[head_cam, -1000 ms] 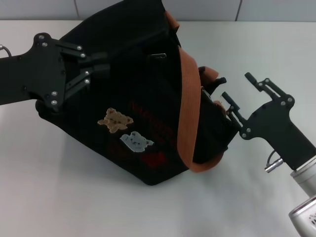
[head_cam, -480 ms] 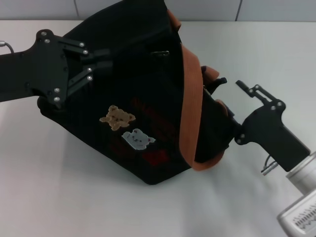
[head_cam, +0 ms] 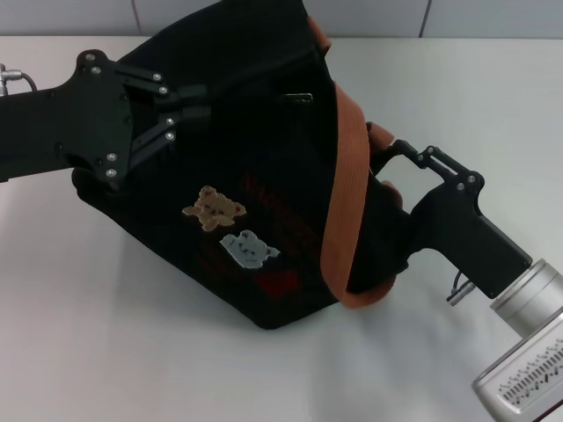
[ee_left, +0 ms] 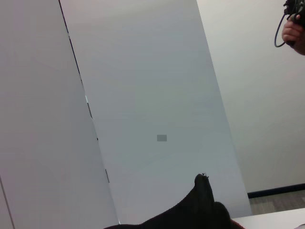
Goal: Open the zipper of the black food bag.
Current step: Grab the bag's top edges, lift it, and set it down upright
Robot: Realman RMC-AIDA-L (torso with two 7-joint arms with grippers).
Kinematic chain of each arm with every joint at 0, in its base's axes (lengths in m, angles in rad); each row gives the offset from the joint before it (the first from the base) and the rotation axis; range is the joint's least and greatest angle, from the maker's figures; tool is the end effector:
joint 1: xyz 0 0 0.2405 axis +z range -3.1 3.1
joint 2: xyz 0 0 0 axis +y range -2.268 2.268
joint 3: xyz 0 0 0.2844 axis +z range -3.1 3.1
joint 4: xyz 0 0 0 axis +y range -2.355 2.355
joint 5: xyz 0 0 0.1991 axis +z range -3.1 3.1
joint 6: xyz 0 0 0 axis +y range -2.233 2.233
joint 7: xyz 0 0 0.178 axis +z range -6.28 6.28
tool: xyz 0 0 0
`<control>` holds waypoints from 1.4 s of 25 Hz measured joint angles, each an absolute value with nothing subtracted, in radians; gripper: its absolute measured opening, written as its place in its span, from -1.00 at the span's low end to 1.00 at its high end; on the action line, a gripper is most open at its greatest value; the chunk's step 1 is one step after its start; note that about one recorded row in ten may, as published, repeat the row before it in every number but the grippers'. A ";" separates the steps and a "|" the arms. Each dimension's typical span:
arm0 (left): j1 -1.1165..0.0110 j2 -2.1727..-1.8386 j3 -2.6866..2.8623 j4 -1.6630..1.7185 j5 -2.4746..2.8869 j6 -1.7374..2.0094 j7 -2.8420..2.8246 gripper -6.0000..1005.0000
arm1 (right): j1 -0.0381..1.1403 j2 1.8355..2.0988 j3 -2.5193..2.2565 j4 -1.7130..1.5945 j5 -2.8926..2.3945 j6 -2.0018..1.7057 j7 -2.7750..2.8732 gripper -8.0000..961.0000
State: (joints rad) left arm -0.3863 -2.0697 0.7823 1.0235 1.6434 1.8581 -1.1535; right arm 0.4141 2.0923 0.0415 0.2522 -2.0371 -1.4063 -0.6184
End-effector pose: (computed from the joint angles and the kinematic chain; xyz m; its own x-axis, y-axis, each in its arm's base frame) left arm -0.2100 0.3075 0.0320 0.7685 -0.2377 0.5941 -0.0171 -0.9357 -0.3523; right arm 0.2625 0.2926 -0.1114 0.8477 0.5107 -0.1435 0.0959 -0.4137 -0.9054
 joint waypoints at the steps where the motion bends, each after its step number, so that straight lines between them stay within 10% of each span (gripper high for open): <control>1: -0.386 -2.070 0.782 1.023 1.643 1.858 -1.153 -0.81 | 0.415 2.092 0.041 0.255 -2.037 -1.406 -0.628 0.09; 35: -0.407 -2.066 0.782 0.979 1.647 1.826 -1.126 -0.80 | 0.354 2.091 0.051 0.255 -2.032 -1.513 -0.629 0.07</control>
